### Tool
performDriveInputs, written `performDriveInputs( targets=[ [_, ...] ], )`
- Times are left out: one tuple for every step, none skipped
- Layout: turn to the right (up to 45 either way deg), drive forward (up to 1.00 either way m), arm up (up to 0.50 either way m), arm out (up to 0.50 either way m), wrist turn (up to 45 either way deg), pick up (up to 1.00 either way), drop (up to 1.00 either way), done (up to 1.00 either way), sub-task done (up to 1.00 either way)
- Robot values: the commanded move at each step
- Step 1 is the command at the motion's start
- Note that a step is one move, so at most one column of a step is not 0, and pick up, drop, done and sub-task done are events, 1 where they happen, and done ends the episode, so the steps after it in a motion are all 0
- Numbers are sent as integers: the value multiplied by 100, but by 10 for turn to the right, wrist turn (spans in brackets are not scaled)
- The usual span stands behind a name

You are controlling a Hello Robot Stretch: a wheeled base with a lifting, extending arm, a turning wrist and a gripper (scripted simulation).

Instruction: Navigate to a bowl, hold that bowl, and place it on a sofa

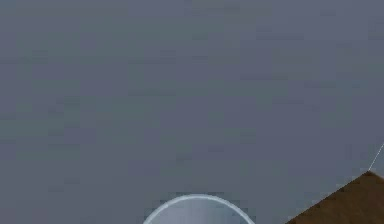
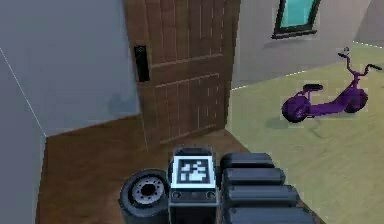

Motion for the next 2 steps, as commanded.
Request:
performDriveInputs(
  targets=[
    [300, 0, 0, 0, 0, 0, 0, 0, 0],
    [0, 10, 0, 0, 0, 0, 0, 0, 0]
  ],
)
